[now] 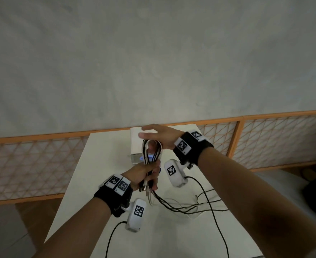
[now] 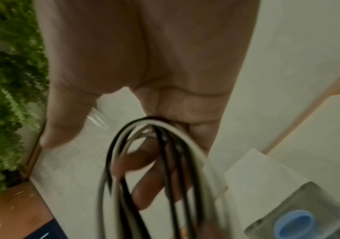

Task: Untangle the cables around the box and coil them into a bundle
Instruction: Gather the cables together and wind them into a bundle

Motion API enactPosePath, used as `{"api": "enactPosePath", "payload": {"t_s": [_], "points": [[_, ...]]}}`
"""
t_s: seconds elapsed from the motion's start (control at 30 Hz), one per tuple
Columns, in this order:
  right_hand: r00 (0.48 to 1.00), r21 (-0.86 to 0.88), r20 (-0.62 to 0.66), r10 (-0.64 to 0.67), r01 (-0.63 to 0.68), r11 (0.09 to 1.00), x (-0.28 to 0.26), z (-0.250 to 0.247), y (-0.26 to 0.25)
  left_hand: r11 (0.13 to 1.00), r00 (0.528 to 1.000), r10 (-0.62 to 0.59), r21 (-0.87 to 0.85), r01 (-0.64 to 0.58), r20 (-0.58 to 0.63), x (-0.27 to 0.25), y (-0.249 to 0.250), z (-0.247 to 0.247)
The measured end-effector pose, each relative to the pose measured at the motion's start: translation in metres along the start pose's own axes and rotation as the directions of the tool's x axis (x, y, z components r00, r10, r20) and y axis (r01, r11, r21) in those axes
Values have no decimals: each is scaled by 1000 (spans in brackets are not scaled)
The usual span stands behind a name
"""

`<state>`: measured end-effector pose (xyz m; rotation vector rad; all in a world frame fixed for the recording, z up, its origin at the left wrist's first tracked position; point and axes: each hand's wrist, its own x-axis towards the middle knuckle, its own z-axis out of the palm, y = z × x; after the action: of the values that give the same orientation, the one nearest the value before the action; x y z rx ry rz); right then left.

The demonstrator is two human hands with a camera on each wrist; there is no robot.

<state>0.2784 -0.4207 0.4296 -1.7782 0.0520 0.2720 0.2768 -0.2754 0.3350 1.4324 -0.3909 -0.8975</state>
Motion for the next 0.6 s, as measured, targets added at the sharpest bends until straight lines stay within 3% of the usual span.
{"api": "enactPosePath", "payload": {"t_s": [0.1,0.17,0.23,0.3,0.4,0.5,0.6], "points": [[988,-148,152,43,-20,989,-4,3,-14,999,998,-13,-29,14,58,-7,3,0],[985,-68,169,20,-8,998,-5,6,-18,999,999,6,-33,-5,39,-14,8,1],[997,75,59,-40,35,997,-4,11,-21,998,997,54,13,-54,-55,-17,14,4],[985,156,-163,-49,75,985,1,18,-23,994,975,93,73,-80,-199,-14,19,7],[888,124,-457,-57,127,984,4,29,-26,986,944,77,168,-23,-321,-7,18,10],[861,-14,-478,-173,190,982,3,33,-22,992,937,105,102,-75,-334,-5,15,16],[924,52,-339,-178,207,977,0,25,-14,990,935,96,-62,-124,-342,-9,19,23]]}}
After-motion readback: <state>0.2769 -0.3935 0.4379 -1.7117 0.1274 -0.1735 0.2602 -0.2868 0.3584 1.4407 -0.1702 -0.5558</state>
